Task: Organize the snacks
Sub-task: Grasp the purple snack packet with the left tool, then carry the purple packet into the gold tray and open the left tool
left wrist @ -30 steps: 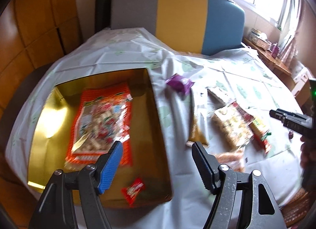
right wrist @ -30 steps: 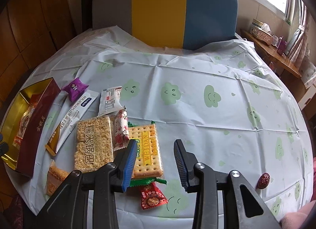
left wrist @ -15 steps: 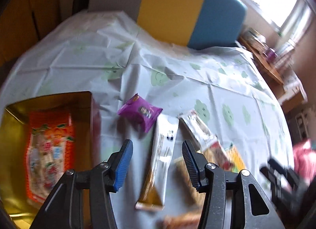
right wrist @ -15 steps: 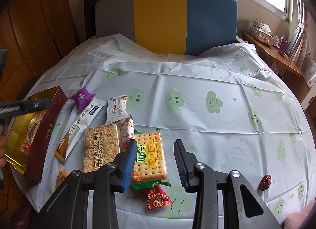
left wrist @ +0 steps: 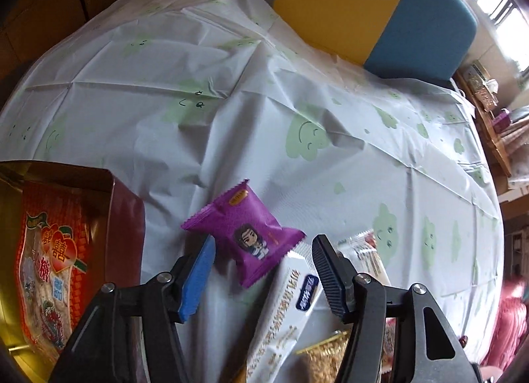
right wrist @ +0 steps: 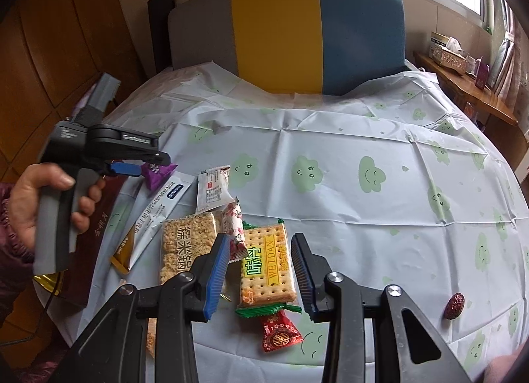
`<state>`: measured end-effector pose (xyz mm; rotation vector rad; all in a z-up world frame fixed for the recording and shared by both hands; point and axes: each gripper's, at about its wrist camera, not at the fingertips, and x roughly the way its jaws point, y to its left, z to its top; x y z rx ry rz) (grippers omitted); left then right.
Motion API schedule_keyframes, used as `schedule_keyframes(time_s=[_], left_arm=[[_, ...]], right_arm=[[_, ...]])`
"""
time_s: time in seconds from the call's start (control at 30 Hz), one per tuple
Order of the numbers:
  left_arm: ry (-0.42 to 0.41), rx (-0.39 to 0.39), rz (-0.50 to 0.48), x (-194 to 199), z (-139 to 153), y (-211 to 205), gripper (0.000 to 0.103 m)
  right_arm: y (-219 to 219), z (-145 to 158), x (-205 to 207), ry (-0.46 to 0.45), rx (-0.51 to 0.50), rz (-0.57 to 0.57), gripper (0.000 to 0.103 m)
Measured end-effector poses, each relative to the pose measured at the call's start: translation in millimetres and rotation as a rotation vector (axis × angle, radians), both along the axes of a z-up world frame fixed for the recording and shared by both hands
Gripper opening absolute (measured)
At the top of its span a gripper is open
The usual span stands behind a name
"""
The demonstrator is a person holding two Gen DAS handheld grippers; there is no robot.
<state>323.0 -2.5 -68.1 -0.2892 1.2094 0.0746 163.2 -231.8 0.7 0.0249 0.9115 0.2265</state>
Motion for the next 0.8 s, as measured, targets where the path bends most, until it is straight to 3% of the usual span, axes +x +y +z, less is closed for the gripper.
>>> schedule_keyframes(time_s=[0.27, 0.3, 0.37, 0.43, 0.8], left_arm=[[-0.013, 0.072, -0.035, 11.9, -12.9, -15.7, 0.061], [-0.01, 0.083, -0.047, 12.9, -15.8, -17.9, 0.059], [-0.013, 0.12, -0.074, 12.1, -19.1, -21.3, 0.044], [-0.04, 0.134, -0.095, 8.0, -18.0, -23.0, 0.042], [-0.168, 0.124, -0.162, -33.9, 5.4, -21.9, 0.041]], right_arm=[[-2.2, 1.4, -0.7, 0.006, 0.02, -0.001, 0.039], [-2.2, 0.9, -0.4, 0.009, 0.021, -0.001, 0.039], [-2.0, -0.3, 0.3, 0.014, 0.018, -0.002, 0.039], [-1.8, -1.4, 1.1, 0.019, 0.016, -0.003, 0.039], [-0.4, -12.4, 5.3, 0.051, -0.021, -0.009, 0.039]])
